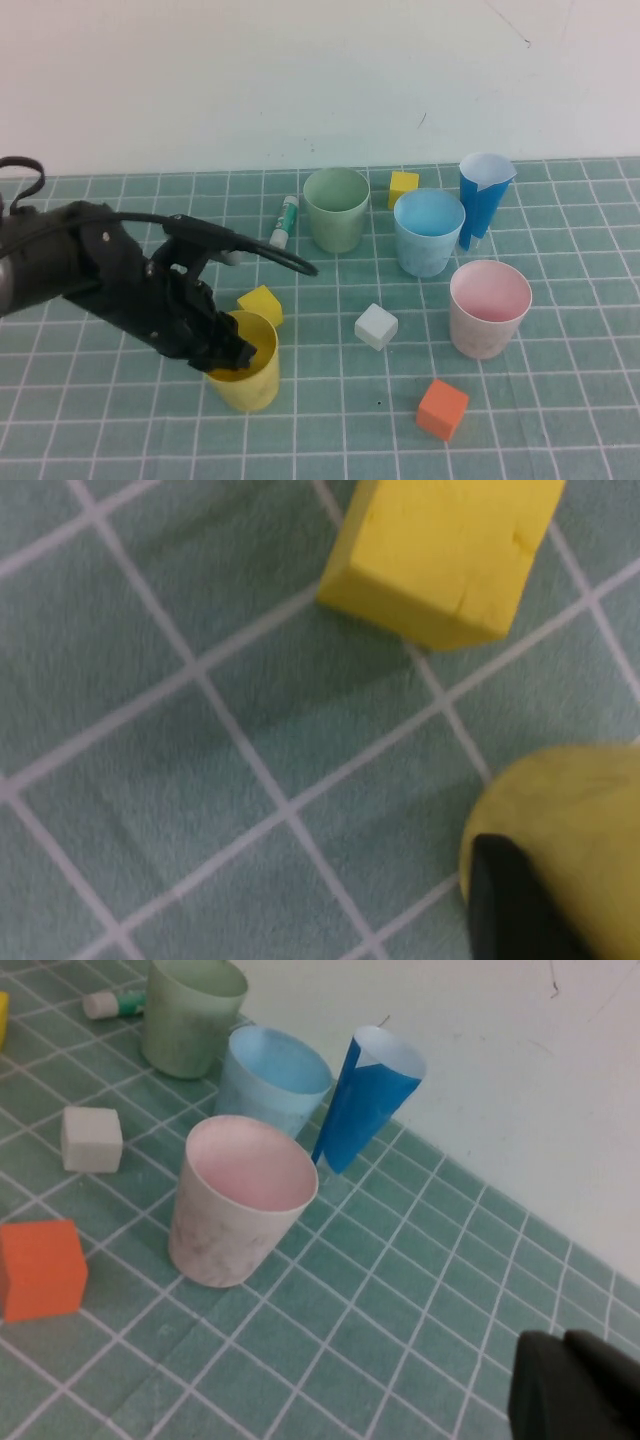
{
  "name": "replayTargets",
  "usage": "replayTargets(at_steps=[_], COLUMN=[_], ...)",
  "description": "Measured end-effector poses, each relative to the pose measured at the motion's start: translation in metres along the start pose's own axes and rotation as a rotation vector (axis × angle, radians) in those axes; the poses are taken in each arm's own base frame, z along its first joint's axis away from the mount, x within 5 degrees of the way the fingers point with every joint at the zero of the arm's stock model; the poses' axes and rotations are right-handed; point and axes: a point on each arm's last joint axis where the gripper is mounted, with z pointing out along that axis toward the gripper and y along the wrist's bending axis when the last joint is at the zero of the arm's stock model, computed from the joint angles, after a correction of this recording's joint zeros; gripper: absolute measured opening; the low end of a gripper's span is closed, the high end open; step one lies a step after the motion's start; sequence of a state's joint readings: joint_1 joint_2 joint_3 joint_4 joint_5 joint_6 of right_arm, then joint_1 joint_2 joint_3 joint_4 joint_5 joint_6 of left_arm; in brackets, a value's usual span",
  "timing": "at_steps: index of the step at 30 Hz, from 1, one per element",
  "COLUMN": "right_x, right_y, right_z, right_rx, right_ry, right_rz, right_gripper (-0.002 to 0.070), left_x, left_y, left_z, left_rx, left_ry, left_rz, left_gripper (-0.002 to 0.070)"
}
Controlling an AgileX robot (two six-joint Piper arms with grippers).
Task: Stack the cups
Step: Pick up the blue cup, then place the yellow cup on the green cup
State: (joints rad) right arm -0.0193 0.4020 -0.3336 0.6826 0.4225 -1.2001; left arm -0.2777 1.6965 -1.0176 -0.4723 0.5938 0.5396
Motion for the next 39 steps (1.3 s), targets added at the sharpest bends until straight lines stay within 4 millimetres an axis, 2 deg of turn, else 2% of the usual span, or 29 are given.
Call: replayTargets(at_steps=[2,5,7,8,12,17,21,25,32,36,39], right_x=[0.0,0.0,0.0,0.0,0.0,0.0,0.0,0.0,0.0,0.0,0.0], right_y=[0.0,0.0,-0.001,-0.001,-0.001,-0.001,-0.001,-0.001,-0.002,-0.002,-0.002], right_z=[0.0,0.0,0.0,0.0,0.0,0.0,0.0,0.0,0.0,0.0,0.0], right_rx=[0.002,0.004,0.008,0.007,0.012,0.014,0.014,0.016,0.021,0.021,0.022], right_ry=[-0.001,-0.002,-0.003,-0.003,-0.004,-0.005,-0.005,-0.005,-0.007,-0.007,-0.007], right_rz=[0.0,0.0,0.0,0.0,0.0,0.0,0.0,0.001,0.002,0.004,0.004], right_gripper=[-0.0003,-0.0003,-0.0003,-0.0003,-0.0003,-0.0003,-0.0003,-0.0003,-0.0003,-0.0003,-0.0003], left_x=[-0.008,-0.028,-0.043,-0.058,-0.096,-0.139,-0.163,-0.176,-0.179,-0.18,-0.18], left_y=[-0.002,-0.006,-0.009,-0.012,-0.02,-0.021,-0.016,-0.009,0.001,-0.002,-0.008], left_z=[-0.001,-0.016,-0.029,-0.042,-0.078,-0.097,-0.088,-0.063,-0.025,-0.01,0.001], left_rx=[0.014,0.034,0.045,0.05,0.035,0.003,0.006,0.015,0.009,-0.018,-0.072], left_ry=[0.003,-0.031,-0.06,-0.098,-0.244,-0.435,-0.496,-0.479,-0.417,-0.403,-0.385], left_rz=[0.012,0.027,0.043,0.055,0.104,0.112,0.098,0.077,0.064,0.105,0.19], left_gripper=[0.0116,0.0035,0.0025,0.0022,0.0021,0.002,0.002,0.002,0.0019,0.0021,0.0068])
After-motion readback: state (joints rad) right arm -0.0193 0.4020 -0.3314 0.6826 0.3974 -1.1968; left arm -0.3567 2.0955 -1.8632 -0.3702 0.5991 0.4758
